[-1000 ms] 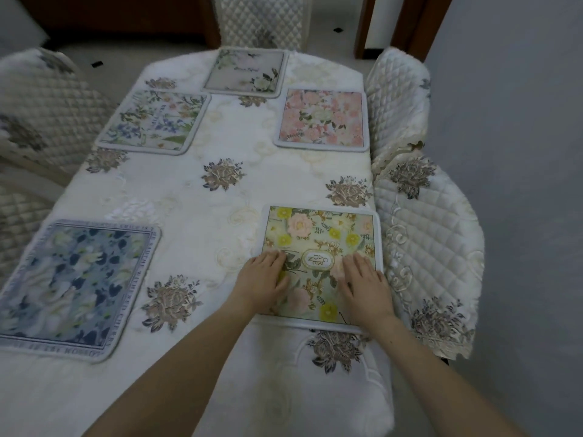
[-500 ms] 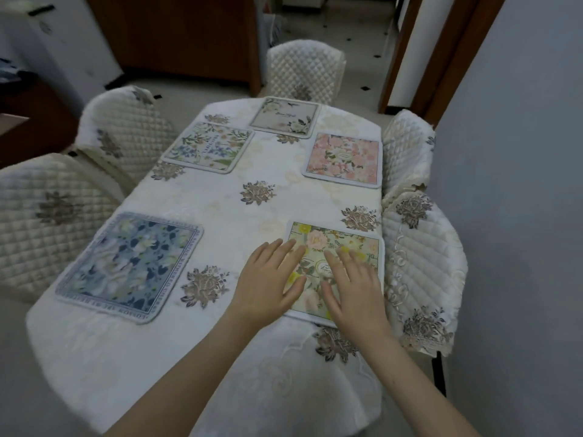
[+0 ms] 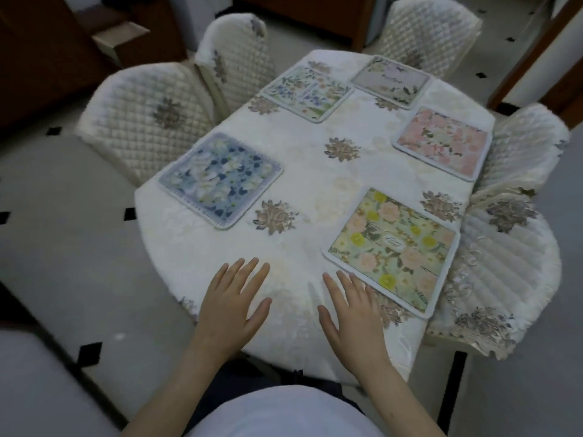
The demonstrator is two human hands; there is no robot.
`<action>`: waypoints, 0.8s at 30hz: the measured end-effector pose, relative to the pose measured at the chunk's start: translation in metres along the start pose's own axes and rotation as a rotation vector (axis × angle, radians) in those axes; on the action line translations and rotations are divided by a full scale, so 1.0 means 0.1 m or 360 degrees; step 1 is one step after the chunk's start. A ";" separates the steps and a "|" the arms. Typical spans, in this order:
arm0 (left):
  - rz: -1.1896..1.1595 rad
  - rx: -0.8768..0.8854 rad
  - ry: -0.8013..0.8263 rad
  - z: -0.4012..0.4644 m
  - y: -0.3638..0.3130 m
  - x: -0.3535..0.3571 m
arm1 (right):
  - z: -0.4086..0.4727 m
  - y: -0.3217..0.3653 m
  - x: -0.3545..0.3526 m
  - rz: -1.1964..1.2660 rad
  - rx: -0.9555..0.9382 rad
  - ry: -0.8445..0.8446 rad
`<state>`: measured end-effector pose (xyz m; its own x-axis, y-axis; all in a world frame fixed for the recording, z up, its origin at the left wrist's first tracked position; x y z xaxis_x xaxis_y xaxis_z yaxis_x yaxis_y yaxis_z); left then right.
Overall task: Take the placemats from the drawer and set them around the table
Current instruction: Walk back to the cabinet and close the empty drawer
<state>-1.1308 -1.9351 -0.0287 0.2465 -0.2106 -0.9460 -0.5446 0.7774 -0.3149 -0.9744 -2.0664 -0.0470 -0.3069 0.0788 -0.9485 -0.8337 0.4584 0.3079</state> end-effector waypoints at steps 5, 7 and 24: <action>-0.0041 -0.0269 -0.0181 -0.33 0.52 -0.34 | 0.27 0.70 0.09 0.0029 -0.0273 0.0034; -0.0026 -0.0395 -0.0233 -0.53 0.77 -0.49 | 0.35 1.05 0.13 0.0047 -0.0371 0.0040; -0.0044 -0.1211 -0.0533 -2.97 3.30 -1.50 | 0.42 4.51 1.10 0.0062 -0.1073 0.0283</action>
<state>-1.5855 -1.8224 -0.0136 0.4277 0.0574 -0.9021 -0.8985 0.1360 -0.4173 -1.3651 -1.8142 -0.0157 -0.3649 -0.0883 -0.9268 -0.9059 -0.1959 0.3754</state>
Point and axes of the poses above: each hand's wrist, its own z-axis towards the middle knuckle, its own x-axis out of the palm, y = z × x, the point moved 8 cm from there along z, towards the middle knuckle, and after that the axes turned 2 degrees about y, right-handed, at the moved point
